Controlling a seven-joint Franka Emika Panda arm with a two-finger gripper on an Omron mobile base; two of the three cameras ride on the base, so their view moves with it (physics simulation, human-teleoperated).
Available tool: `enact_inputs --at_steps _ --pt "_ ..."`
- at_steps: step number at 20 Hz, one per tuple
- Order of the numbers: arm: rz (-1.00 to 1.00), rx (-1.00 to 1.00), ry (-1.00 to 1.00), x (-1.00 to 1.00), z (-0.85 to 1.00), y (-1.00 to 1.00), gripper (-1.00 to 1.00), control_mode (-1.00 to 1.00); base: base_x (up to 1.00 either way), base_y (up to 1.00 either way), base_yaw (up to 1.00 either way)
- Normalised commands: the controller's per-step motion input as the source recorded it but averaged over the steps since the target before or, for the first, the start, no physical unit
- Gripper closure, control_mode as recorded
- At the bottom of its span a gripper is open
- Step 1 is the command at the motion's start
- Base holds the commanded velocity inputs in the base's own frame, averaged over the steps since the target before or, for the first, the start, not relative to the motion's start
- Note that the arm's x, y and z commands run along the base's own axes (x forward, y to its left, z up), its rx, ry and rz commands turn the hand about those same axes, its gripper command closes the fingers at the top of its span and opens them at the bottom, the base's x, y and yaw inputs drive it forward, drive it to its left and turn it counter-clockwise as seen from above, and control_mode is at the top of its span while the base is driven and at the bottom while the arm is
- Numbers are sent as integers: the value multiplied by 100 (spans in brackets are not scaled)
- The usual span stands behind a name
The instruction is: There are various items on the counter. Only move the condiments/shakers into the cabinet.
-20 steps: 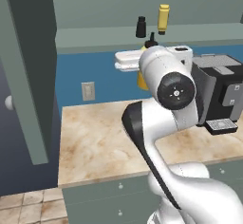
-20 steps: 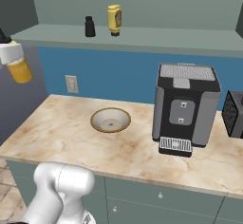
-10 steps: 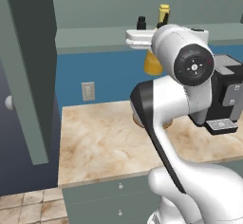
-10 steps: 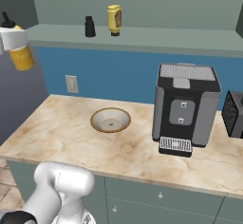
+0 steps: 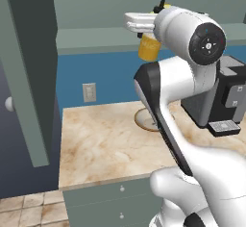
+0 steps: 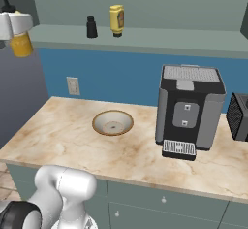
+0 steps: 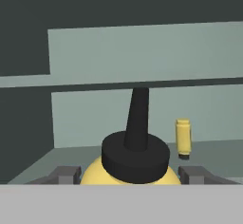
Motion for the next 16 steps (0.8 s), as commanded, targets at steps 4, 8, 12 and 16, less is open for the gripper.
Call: enact_inputs --at_steps 4,8,12,16 --pt "1 -3 -4 3 14 1 100 -100 0 0 0" --pt "0 -4 -1 32 1 1 100 -100 0 0 0" --pt "-1 -5 -1 53 0 0 100 -100 0 0 0" --pt "0 0 0 62 0 0 100 -100 0 0 0"
